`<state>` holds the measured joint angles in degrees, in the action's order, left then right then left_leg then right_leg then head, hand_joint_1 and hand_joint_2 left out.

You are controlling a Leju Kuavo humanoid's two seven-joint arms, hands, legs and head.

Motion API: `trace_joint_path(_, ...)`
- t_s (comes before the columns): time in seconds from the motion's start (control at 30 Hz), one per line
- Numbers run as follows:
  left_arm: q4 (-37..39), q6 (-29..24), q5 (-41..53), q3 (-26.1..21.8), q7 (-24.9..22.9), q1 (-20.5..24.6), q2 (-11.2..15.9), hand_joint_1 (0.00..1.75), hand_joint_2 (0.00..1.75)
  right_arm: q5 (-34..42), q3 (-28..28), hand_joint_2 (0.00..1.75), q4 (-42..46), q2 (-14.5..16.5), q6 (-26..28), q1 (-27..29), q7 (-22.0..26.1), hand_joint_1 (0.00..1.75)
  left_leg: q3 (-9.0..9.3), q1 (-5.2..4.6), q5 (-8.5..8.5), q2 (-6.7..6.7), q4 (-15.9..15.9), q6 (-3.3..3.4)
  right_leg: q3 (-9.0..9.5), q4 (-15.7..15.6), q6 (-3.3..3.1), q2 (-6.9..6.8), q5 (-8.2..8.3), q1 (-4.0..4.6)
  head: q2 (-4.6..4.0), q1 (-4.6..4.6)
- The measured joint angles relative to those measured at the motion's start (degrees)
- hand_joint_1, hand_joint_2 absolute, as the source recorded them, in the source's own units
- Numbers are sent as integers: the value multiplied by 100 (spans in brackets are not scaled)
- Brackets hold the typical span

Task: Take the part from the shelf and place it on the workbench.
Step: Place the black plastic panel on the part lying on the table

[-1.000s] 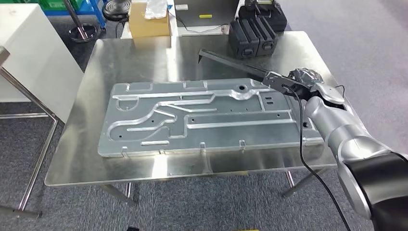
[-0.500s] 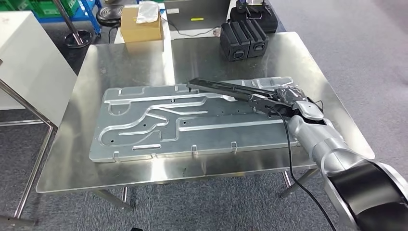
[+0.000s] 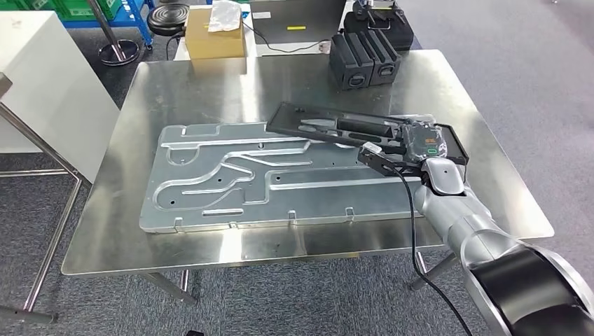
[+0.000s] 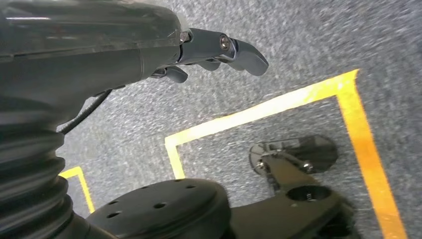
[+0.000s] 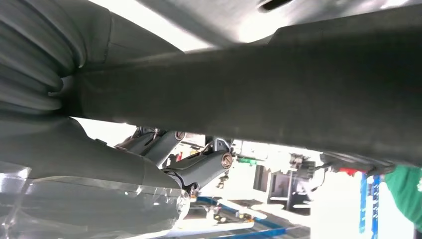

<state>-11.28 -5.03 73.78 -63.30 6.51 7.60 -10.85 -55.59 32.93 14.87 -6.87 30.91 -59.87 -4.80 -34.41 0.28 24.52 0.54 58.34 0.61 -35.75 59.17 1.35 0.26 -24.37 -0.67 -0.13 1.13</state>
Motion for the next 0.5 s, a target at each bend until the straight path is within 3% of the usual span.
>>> trace_joint_path(0.03,0,3,-3,0,26,1,-2,0,175,-1,-14,0,-1,-18,70,2,15,0,-6,-8,3,1,2,-23,11,-39,-24,3,-18,16,0,2)
trace_joint_path(0.1,0,-1,-30,0,56,3,-1,0,175,-2,-54,0,1,-52,129,4,38,0,-7,-10,18,0,4,-76,11,-57,-84,3,-1,-1,0,4)
trace_joint_path(0.17,0,-41,-87,-2,75,5,2,0,175,-7,-120,0,3,-80,154,-1,57,0,-93,-10,182,-10,220,-130,31,-88,-156,-8,14,-31,0,16)
trace_joint_path(0.27,0,-161,-164,-11,88,4,3,0,44,-17,-260,0,3,-130,198,-3,89,0,-572,14,722,-20,1314,-175,41,-93,-210,-23,8,-25,0,26)
trace_joint_path(0.3,0,-194,-178,-15,90,3,3,0,0,-17,-306,0,3,-145,207,-2,100,0,-711,19,808,-20,1611,-180,42,-87,-215,-23,3,-19,0,25)
trace_joint_path(0.33,0,-217,-182,-16,95,2,3,0,0,-17,-351,0,2,-161,212,0,116,0,-755,23,778,-20,1695,-179,44,-78,-215,-20,-3,-17,0,26)
trace_joint_path(0.37,0,-238,-183,-17,103,4,3,0,0,-16,-393,0,2,-175,220,1,131,0,-688,25,641,-21,1547,-172,49,-68,-213,-15,-11,-15,0,26)
trace_joint_path(0.43,0,-276,-186,-17,135,16,4,0,0,-16,-487,0,5,-206,256,-5,163,0,-328,24,250,-21,780,-134,59,-42,-189,-6,-37,-10,0,26)
trace_joint_path(0.5,0,-305,-193,-17,173,33,6,0,0,-16,-576,0,7,-256,298,-15,193,0,-59,9,63,-18,187,-93,48,-16,-144,-6,-52,11,0,21)
